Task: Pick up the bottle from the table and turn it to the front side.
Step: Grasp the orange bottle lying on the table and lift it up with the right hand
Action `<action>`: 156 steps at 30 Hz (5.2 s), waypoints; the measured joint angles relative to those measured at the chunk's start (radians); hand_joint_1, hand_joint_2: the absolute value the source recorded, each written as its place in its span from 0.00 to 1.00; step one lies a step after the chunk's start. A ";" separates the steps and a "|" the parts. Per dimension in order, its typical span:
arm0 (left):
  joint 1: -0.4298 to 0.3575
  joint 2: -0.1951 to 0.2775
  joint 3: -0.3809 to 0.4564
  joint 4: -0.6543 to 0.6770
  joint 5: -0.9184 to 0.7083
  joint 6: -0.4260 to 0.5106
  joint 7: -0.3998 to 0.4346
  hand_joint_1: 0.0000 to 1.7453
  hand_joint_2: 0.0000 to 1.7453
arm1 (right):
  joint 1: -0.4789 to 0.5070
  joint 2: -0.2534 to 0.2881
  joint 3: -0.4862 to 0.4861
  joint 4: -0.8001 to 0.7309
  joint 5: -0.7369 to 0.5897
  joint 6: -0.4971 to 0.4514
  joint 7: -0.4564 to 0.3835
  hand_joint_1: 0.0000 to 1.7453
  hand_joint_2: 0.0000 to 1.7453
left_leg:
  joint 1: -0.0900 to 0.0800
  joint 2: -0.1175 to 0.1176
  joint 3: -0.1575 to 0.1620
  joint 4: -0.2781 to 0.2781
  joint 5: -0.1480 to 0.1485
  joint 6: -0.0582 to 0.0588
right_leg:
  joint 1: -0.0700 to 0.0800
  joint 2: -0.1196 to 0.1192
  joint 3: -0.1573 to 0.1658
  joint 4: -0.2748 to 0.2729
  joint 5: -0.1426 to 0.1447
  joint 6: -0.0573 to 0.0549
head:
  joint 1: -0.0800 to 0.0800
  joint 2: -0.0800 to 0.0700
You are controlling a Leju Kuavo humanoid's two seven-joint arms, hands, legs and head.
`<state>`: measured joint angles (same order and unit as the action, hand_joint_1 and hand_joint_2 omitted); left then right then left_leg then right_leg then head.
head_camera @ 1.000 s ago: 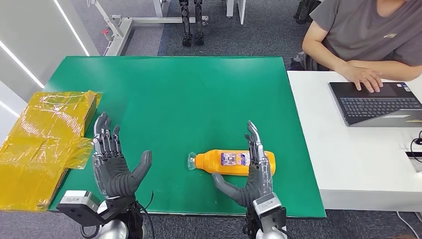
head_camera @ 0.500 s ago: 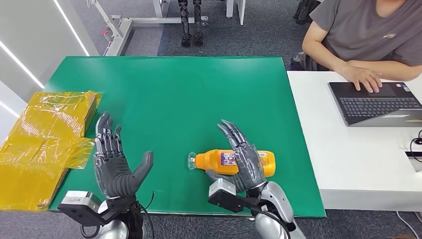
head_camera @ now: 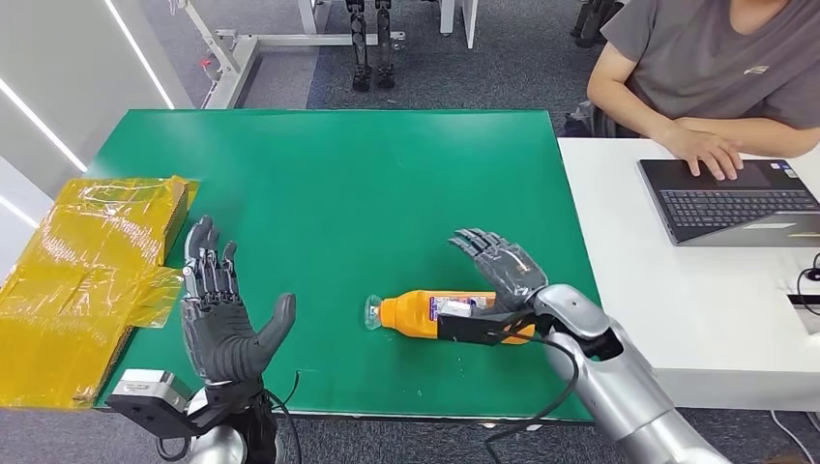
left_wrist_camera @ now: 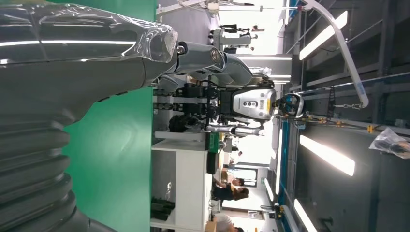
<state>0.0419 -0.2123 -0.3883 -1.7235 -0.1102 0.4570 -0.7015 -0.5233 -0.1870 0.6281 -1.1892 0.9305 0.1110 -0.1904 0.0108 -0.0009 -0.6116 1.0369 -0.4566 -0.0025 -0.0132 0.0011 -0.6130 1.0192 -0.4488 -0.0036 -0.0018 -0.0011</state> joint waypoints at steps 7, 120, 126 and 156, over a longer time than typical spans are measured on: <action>-0.018 0.006 0.000 0.000 0.023 -0.026 0.000 0.00 1.00 | -0.163 -0.013 0.068 0.185 -0.067 0.087 -0.019 0.00 1.00 | 0.000 0.000 0.000 0.000 0.000 0.000 | 0.000 0.000 0.000 0.000 0.000 0.000 | 0.000 0.000; -0.077 0.049 0.002 0.047 0.082 0.035 0.000 0.00 1.00 | -0.458 0.015 0.670 0.578 -0.444 0.297 -0.080 0.00 1.00 | 0.000 -0.001 0.000 0.001 0.000 0.000 | 0.000 -0.001 0.001 0.000 0.000 0.000 | 0.000 0.000; -0.059 0.049 0.004 0.040 0.076 0.030 0.000 0.00 1.00 | -0.394 -0.007 0.653 0.581 -0.457 0.141 -0.075 0.00 1.00 | 0.000 -0.001 0.003 0.000 0.000 0.000 | 0.000 0.000 0.003 0.000 0.000 0.000 | 0.000 0.000; -0.013 0.051 0.011 0.007 0.055 0.024 0.000 0.00 1.00 | -0.072 -0.029 0.268 0.308 -0.373 -0.326 -0.068 1.00 1.00 | 0.000 -0.001 0.010 0.000 -0.001 0.000 | 0.000 -0.001 0.011 -0.001 -0.001 0.001 | 0.000 0.000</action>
<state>0.0287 -0.1614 -0.3778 -1.7168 -0.0552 0.4808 -0.7015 -0.5953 -0.2158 0.8960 -0.8814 0.5577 -0.2148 -0.2580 0.0110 -0.0021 -0.6014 1.0367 -0.4574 -0.0020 -0.0128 0.0002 -0.6016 1.0181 -0.4495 -0.0030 -0.0018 -0.0011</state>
